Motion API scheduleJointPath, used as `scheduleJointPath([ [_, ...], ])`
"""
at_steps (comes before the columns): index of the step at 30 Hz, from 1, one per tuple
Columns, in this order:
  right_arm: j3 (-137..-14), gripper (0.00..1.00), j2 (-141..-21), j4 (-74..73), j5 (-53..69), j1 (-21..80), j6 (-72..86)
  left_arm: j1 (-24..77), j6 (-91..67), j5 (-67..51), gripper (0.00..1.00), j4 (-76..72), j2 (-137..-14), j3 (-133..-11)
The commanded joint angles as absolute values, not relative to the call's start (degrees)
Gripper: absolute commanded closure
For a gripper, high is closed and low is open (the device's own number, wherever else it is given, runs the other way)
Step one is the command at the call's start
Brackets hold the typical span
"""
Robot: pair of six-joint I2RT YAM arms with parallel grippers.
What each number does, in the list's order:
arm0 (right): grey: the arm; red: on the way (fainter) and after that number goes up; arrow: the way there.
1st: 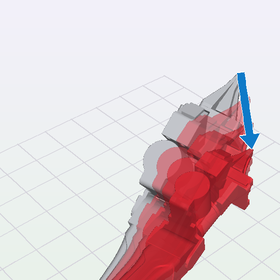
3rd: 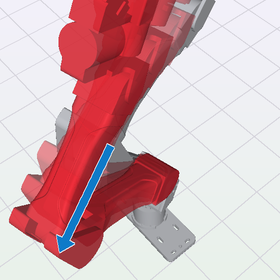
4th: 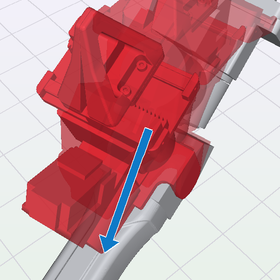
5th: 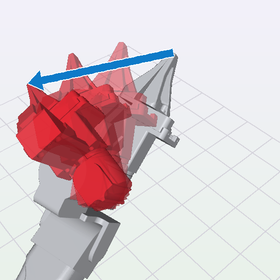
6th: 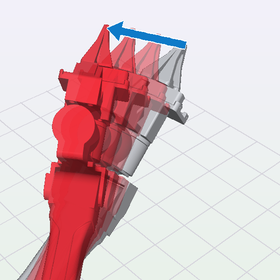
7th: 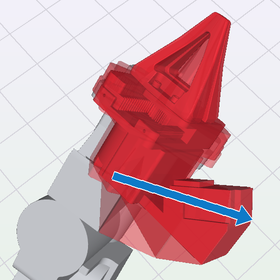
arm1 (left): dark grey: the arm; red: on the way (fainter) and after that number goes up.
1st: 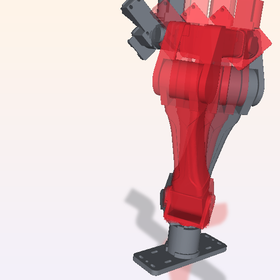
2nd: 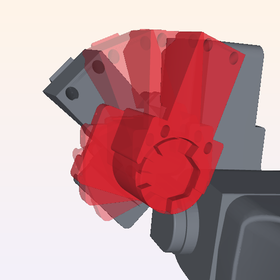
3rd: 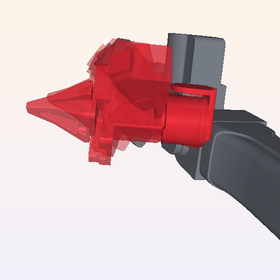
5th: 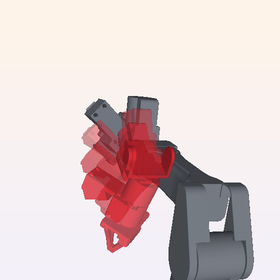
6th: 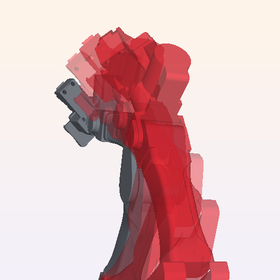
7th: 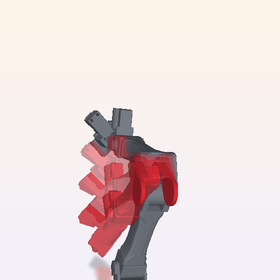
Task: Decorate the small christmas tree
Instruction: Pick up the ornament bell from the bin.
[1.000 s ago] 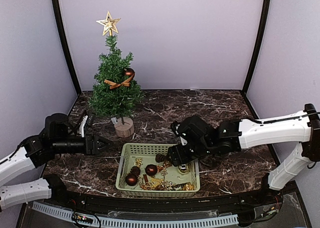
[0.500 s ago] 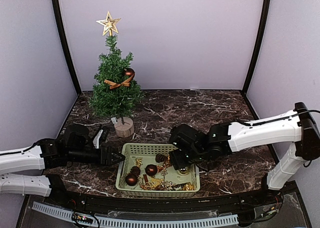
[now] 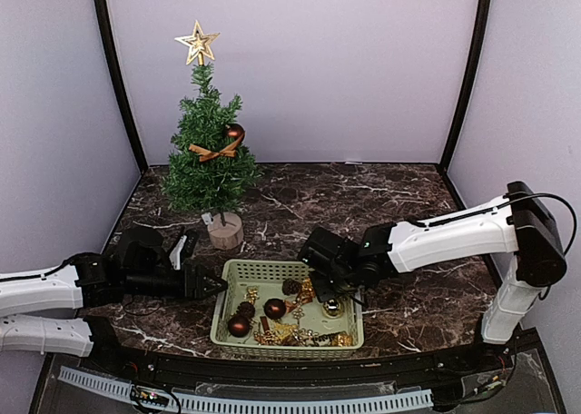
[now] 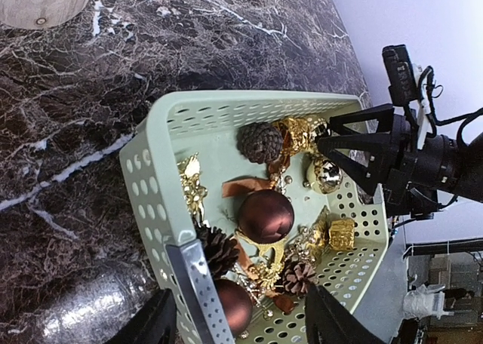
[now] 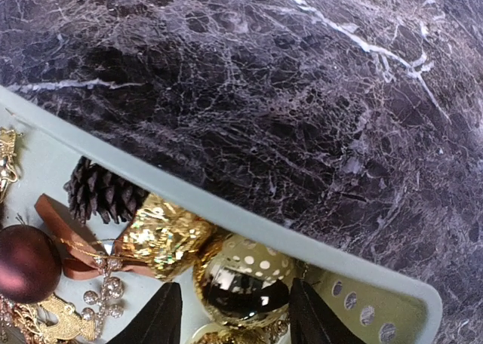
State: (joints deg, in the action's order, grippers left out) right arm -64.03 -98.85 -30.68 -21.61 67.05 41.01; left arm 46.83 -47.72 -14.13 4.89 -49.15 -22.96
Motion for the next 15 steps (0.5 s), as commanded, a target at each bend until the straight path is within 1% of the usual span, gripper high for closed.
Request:
scheduleJointPath([
  [1, -65.44, 0.52, -100.8, -31.49, -23.67, 66.61, 40.0, 47.11, -48.28, -12.76, 0.4, 6.14, -46.8, -22.49],
  [7, -65.61, 0.53, -103.73, -30.32, -23.16, 66.34, 38.84, 47.11, -48.51, -12.64, 0.39, 6.22, -46.5, -22.07],
  [9, -65.82, 0.51, -104.37, -29.61, -22.63, 66.34, 38.17, 47.09, -48.33, -12.65, 0.39, 6.31, -46.88, -22.34],
  [13, -66.11, 0.43, -104.88, -28.11, -21.57, 66.2, 36.77, 47.11, -47.89, -12.59, 0.39, 6.33, -47.53, -22.85],
  [15, -66.47, 0.41, -105.35, -27.95, -21.33, 66.26, 36.29, 47.11, -47.71, -12.66, 0.39, 6.33, -47.81, -23.04],
])
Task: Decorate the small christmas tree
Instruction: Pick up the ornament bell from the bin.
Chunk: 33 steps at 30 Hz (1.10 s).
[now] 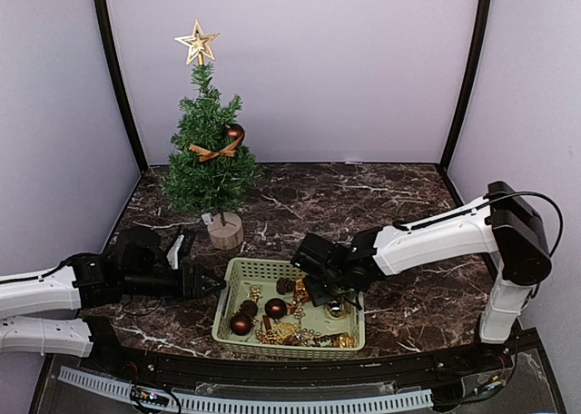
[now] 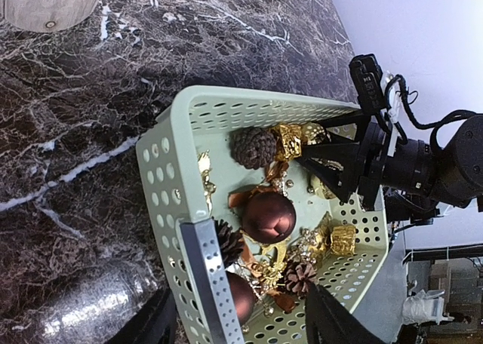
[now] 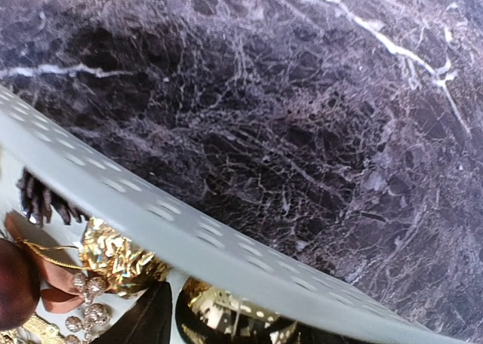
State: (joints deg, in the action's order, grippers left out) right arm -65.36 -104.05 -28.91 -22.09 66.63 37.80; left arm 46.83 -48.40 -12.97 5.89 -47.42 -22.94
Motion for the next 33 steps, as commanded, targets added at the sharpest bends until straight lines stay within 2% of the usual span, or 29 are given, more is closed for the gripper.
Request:
scheduleJointPath([
  [1, -66.71, 0.41, -105.59, -28.05, -21.28, 66.2, 36.08, 47.11, -47.61, -12.61, 0.39, 6.44, -47.94, -23.21],
  [6, -67.23, 0.5, -105.07, -28.19, -21.21, 66.12, 35.69, 47.11, -46.84, -11.69, 0.4, 7.45, -47.72, -23.96],
  [18, -67.06, 0.54, -87.18, -25.83, -11.86, 65.7, 37.0, 47.11, -33.67, -9.29, 0.39, 8.45, -39.06, -32.14],
  [24, -69.54, 0.55, -83.61, -18.31, -6.81, 65.69, 36.82, 47.09, -30.91, -12.61, 0.37, 1.32, -38.25, -33.87],
  [33, -71.35, 0.55, -81.8, -8.64, -1.78, 65.93, 35.78, 47.11, -31.99, -22.98, 0.35, -14.13, -47.07, -33.51],
])
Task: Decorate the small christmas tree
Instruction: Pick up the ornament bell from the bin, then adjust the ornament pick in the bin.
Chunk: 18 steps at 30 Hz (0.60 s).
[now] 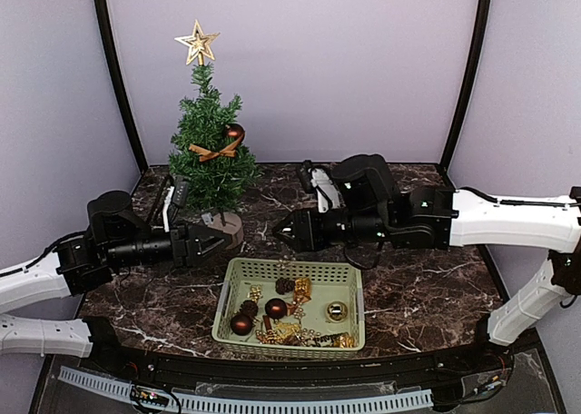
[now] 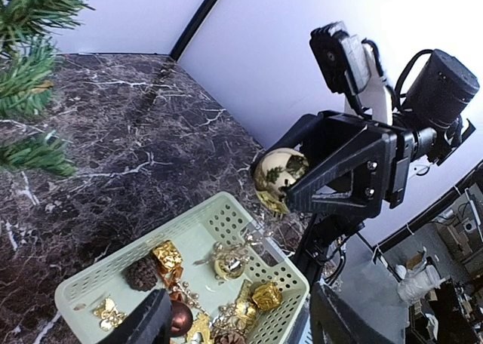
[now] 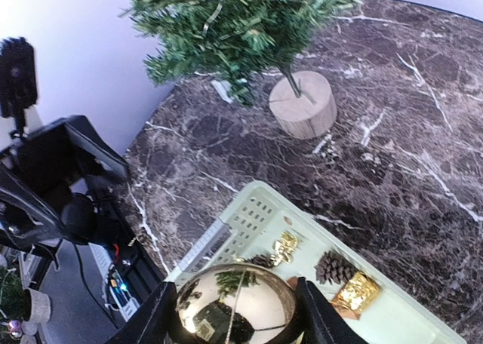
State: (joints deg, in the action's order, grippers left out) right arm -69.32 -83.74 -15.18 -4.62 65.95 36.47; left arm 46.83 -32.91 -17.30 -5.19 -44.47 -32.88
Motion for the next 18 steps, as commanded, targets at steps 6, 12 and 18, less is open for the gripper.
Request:
scheduleJointPath([
  [6, -69.22, 0.55, -79.84, -1.87, 1.15, 65.98, 37.31, 47.1, -31.46, -28.1, 0.3, -22.39, -51.66, -30.58],
  [12, -69.69, 0.55, -79.94, 2.98, 3.4, 66.26, 37.53, 47.13, -28.98, -31.09, 0.22, -25.22, -56.55, -32.47],
  [18, -69.56, 0.54, -79.61, 5.99, 5.31, 66.34, 37.45, 49.82, -26.49, -32.34, 0.2, -27.1, -60.47, -35.41],
])
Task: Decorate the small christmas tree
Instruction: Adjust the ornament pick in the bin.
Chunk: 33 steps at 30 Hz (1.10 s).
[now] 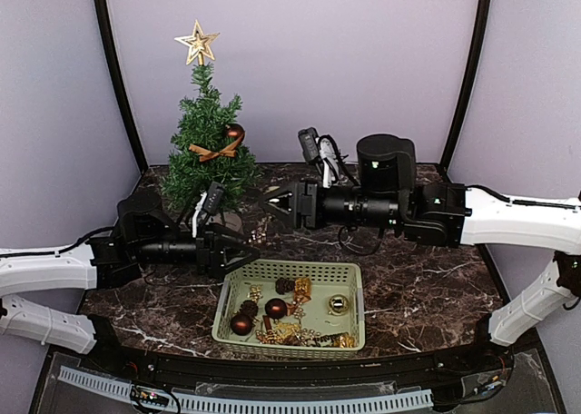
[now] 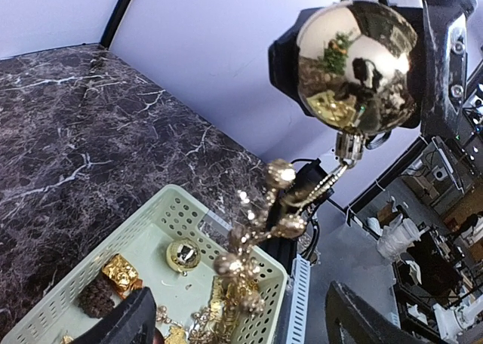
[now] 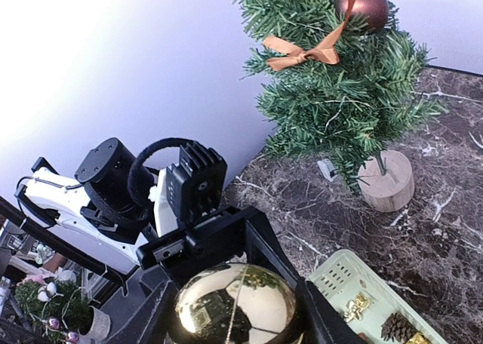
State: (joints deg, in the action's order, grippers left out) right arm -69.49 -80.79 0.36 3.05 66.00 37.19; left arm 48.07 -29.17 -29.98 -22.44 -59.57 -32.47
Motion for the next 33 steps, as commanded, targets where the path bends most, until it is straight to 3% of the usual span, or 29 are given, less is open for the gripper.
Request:
scheduleJointPath([
  [1, -69.67, 0.54, -79.7, 6.32, 5.65, 66.3, 37.49, 49.96, -26.4, -32.3, 0.2, -27.52, -61.15, -35.44],
  [15, -70.05, 0.54, -80.1, 8.65, 7.51, 66.28, 37.44, 51.79, -28.91, -33.16, 0.23, -38.65, -68.71, -37.47],
  [17, -70.02, 0.54, -80.13, 8.78, 7.43, 66.34, 37.49, 51.9, -29.05, -33.23, 0.3, -38.25, -68.84, -37.56],
  [20, -69.75, 0.54, -80.2, 9.19, 7.25, 66.35, 37.53, 51.93, -29.6, -33.14, 0.51, -37.79, -68.43, -37.07],
  [22, -69.63, 0.54, -80.24, 9.31, 7.29, 66.31, 37.53, 51.98, -29.9, -32.79, 0.61, -37.53, -67.93, -36.6],
  [33, -68.28, 0.55, -79.55, 10.6, 7.08, 66.3, 38.24, 52.2, -30.42, -31.87, 0.8, -37.53, -67.3, -36.47],
])
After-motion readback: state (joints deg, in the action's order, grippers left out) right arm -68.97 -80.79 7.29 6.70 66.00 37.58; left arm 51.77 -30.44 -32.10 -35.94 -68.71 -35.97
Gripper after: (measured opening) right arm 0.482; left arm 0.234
